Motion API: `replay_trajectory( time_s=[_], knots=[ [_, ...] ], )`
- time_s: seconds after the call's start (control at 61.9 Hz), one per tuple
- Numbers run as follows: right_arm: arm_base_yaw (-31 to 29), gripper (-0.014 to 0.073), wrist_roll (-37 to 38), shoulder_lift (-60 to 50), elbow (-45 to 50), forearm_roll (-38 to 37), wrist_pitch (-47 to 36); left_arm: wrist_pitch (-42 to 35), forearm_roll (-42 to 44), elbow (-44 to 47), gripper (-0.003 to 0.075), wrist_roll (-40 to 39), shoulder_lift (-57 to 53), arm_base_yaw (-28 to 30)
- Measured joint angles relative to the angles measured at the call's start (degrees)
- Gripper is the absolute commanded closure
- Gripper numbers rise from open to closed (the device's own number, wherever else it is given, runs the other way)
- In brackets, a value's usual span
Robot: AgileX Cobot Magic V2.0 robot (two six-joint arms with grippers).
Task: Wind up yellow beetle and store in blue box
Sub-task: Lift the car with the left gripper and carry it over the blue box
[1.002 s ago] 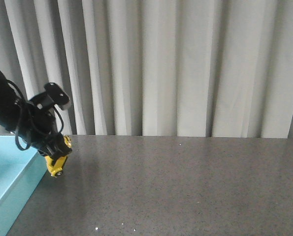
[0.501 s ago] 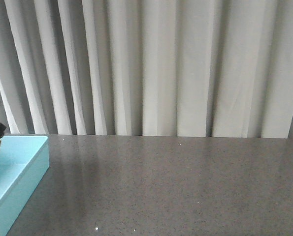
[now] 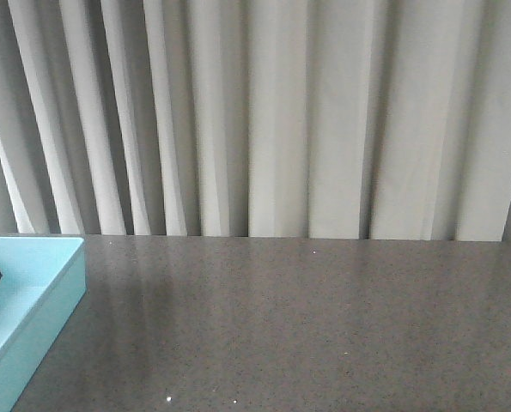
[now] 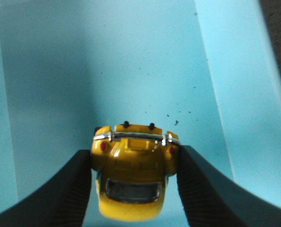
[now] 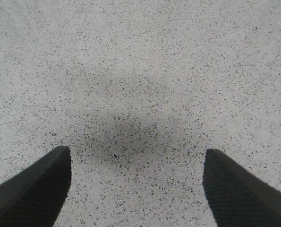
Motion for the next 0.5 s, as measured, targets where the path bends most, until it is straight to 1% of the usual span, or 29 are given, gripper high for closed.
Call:
replay_trajectory(
  time_s=[0.194, 0.291, 0.42, 0.501],
  knots=[
    [0.00, 0.0033, 0.00, 0.00, 0.00, 0.00, 0.00, -1.87, 0.63, 0.00, 0.0477, -0.89, 4.83, 0.11],
    [0.00, 0.0033, 0.00, 0.00, 0.00, 0.00, 0.00, -3.36, 0.63, 0.00, 0.0450, -0.95, 6.55, 0.11],
    [0.00, 0.0033, 0.00, 0.00, 0.00, 0.00, 0.00, -5.24, 0.63, 0.00, 0.0354, -0.95, 7.64, 0.11],
    [0.00, 0.0033, 0.00, 0.00, 0.00, 0.00, 0.00, -5.98, 0.46, 0.00, 0.0259, -0.95, 7.76, 0.11]
  ],
)
